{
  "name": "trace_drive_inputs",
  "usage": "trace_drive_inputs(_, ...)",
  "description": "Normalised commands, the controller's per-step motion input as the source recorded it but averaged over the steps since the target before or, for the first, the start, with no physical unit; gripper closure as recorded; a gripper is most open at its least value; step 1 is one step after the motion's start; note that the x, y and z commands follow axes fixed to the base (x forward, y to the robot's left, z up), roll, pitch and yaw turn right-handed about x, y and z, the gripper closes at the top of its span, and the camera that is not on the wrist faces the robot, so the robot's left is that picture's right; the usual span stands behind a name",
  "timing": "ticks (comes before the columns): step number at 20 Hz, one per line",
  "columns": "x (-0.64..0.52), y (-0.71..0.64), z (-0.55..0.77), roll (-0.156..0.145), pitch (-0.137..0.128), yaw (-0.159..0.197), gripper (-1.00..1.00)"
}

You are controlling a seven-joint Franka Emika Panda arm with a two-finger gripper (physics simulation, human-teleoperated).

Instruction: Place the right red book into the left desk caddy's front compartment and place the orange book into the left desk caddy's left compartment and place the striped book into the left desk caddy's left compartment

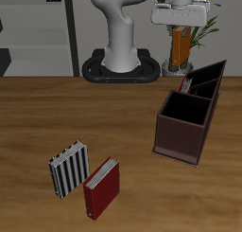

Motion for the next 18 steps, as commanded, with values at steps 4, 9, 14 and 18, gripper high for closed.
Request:
trace_drive_inputs(4, 0.25, 0.10, 0.07, -0.010, 0.006, -0.006, 1.00)
trace_drive_inputs(9, 0.18, -0.03, 0.18, -0.054, -0.071, 0.006, 1.00)
trace_drive_inputs(14, 0.10, 0.15, 0.00, 0.076, -0.010, 0.030, 1.00)
trace_drive_inputs(18, 0.02, 0.16, 0.08, 0.040, -0.013, 0.001, 1.00)
